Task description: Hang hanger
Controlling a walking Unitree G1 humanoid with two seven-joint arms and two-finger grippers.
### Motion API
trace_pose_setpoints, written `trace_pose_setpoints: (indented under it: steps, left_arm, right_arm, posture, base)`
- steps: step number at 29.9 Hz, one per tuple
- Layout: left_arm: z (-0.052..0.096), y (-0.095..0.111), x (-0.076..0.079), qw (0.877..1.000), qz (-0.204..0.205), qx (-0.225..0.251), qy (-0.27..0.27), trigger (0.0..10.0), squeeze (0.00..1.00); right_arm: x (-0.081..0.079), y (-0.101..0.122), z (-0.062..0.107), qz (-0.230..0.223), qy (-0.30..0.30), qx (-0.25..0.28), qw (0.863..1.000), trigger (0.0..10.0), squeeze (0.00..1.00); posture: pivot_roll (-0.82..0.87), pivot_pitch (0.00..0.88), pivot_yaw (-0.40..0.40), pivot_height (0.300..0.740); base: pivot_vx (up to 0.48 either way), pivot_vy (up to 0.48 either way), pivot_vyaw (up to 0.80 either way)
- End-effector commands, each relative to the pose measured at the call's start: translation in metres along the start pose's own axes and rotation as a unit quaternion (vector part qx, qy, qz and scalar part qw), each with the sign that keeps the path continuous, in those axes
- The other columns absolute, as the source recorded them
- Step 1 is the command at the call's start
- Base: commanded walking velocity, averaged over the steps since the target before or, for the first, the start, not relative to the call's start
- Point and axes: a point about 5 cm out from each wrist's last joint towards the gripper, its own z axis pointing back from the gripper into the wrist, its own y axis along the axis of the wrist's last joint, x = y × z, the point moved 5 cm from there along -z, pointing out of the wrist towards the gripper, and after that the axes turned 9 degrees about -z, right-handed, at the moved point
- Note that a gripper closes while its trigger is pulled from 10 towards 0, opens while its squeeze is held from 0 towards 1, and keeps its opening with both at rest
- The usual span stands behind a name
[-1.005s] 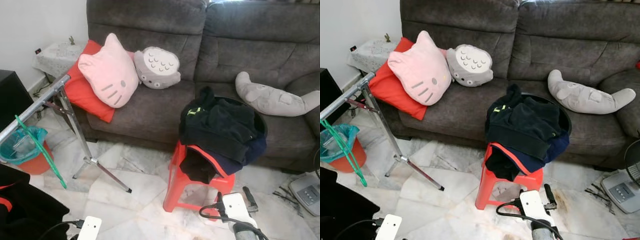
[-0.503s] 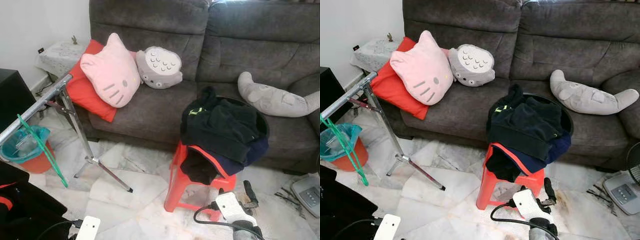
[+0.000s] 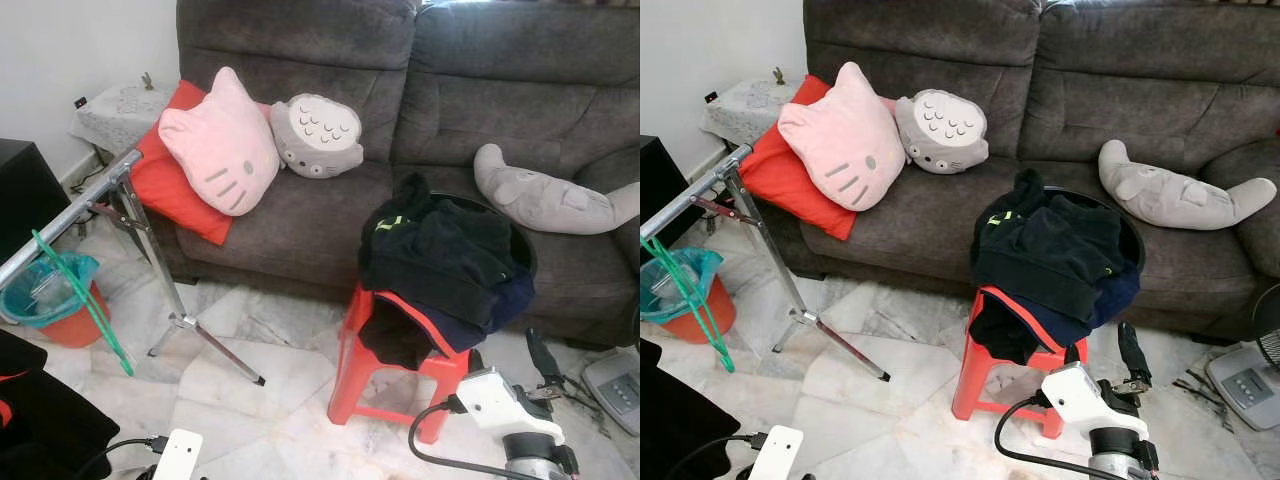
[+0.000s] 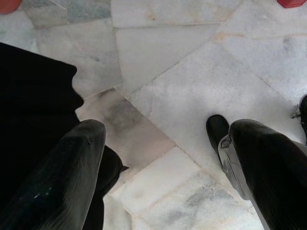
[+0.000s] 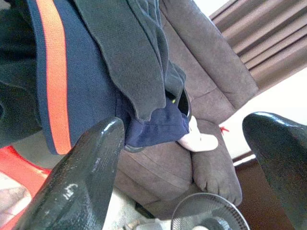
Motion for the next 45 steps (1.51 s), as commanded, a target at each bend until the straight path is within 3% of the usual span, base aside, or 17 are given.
trace_pose_setpoints:
  steps: [1,3,9,13,14,23,31,39,45]
  left_arm:
    - [0.001,-0.006,0.000,1.000,0.000,-0.009,0.001,10.0,0.00]
    - [0.001,-0.006,-0.001,1.000,0.001,-0.010,0.001,10.0,0.00]
    - [0.001,-0.005,0.002,1.000,0.003,-0.010,0.000,10.0,0.00]
    - [0.001,-0.005,0.002,1.000,0.005,-0.010,0.000,10.0,0.00]
    - [0.001,-0.004,0.003,1.000,0.007,-0.010,-0.001,10.0,0.00]
    - [0.001,-0.007,0.005,1.000,0.009,-0.015,-0.002,10.0,0.00]
    - [0.001,-0.008,0.005,1.000,0.011,-0.016,-0.001,10.0,0.00]
    - [0.001,-0.008,0.005,1.000,0.009,-0.016,-0.002,10.0,0.00]
    - [0.001,-0.008,0.006,1.000,0.008,-0.016,-0.003,10.0,0.00]
  right_arm:
    - [0.006,-0.001,-0.002,0.010,-0.008,-0.012,1.000,10.0,0.00]
    - [0.015,0.000,-0.007,0.027,-0.011,-0.034,0.999,10.0,0.00]
    - [0.017,-0.004,-0.030,0.032,-0.014,-0.046,0.998,10.0,0.00]
    - [0.011,-0.002,-0.040,0.021,-0.002,-0.044,0.999,10.0,0.00]
    - [0.002,-0.002,-0.049,0.019,0.010,-0.053,0.998,10.0,0.00]
    - [-0.015,0.017,-0.067,-0.002,0.029,-0.037,0.999,10.0,0.00]
    - [-0.022,0.017,-0.067,-0.008,0.044,-0.039,0.998,10.0,0.00]
    - [-0.024,0.008,-0.052,-0.011,0.057,-0.047,0.997,10.0,0.00]
    - [-0.021,0.009,-0.057,-0.010,0.050,-0.046,0.998,10.0,0.00]
  posture:
    - [-0.02,0.000,-0.015,0.740]
    - [-0.03,0.000,-0.016,0.740]
    - [-0.03,0.000,-0.013,0.740]
    - [-0.03,0.000,-0.016,0.740]
    - [-0.03,0.000,-0.015,0.740]
    - [-0.03,0.000,-0.015,0.740]
    - [-0.03,0.000,-0.019,0.740]
    - [-0.03,0.000,-0.018,0.740]
    - [-0.03,0.000,-0.018,0.740]
  base:
    - [0.000,0.000,0.00]
    - [0.000,0.000,0.00]
    - [0.000,0.000,0.00]
    - [0.000,0.000,0.00]
    - [0.000,0.000,0.00]
    - [0.000,0.000,0.00]
    - [0.000,0.000,0.00]
    - [0.000,0.000,0.00]
    - [0.000,0.000,0.00]
